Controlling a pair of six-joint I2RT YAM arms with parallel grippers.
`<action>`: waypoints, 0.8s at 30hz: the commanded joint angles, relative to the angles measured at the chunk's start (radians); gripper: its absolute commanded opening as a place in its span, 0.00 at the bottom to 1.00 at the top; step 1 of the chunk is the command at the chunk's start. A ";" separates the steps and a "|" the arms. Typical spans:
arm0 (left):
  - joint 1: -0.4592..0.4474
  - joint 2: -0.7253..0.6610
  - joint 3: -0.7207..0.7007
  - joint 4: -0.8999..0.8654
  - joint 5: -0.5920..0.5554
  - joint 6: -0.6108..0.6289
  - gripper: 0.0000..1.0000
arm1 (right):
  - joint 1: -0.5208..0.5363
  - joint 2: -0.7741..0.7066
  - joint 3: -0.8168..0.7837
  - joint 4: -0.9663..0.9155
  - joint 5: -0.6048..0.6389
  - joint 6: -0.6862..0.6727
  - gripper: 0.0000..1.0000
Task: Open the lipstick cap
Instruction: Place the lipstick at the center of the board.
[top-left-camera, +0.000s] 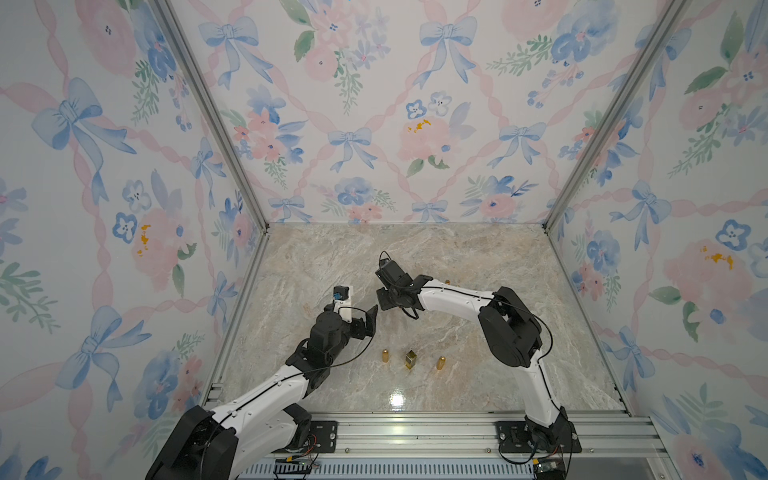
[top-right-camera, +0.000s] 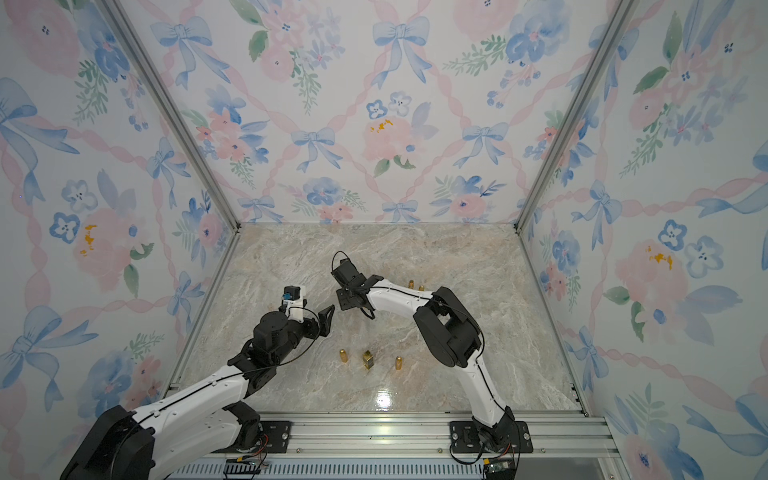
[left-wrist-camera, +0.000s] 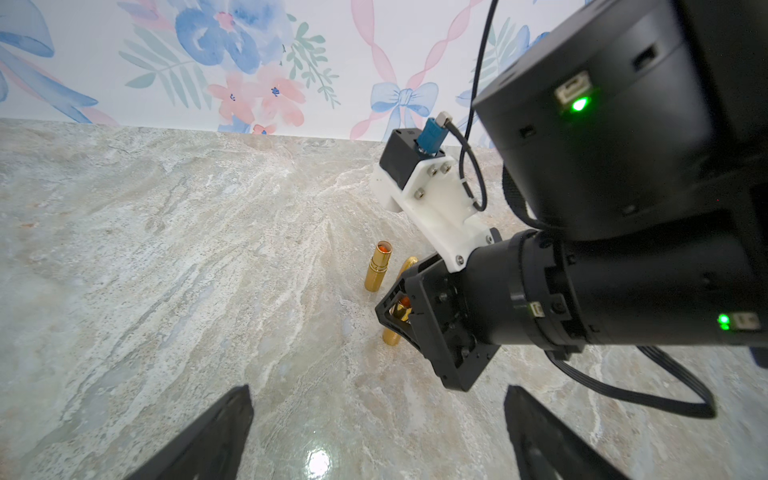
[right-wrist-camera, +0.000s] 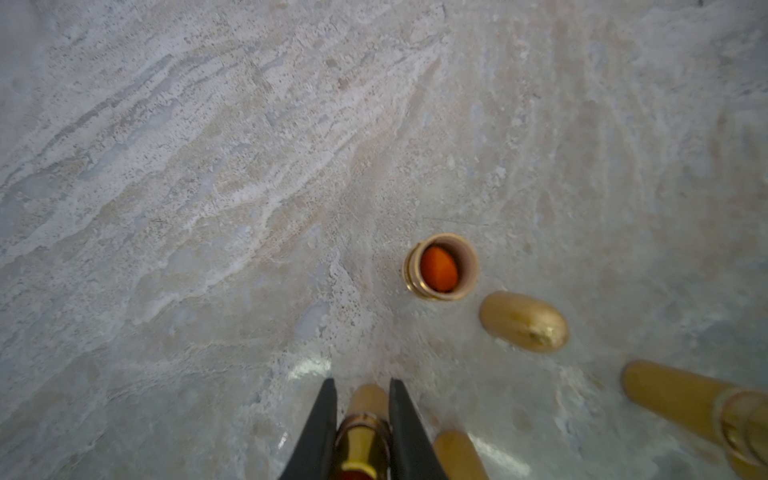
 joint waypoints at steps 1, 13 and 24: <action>0.007 -0.012 -0.011 -0.002 -0.010 -0.013 0.98 | 0.017 -0.012 -0.034 0.007 0.021 -0.015 0.21; 0.010 -0.011 -0.010 -0.002 -0.005 -0.015 0.98 | 0.020 -0.025 0.005 -0.013 0.027 -0.025 0.30; 0.011 -0.015 -0.002 -0.005 0.026 0.000 0.98 | 0.017 -0.110 0.049 -0.129 0.027 -0.025 0.47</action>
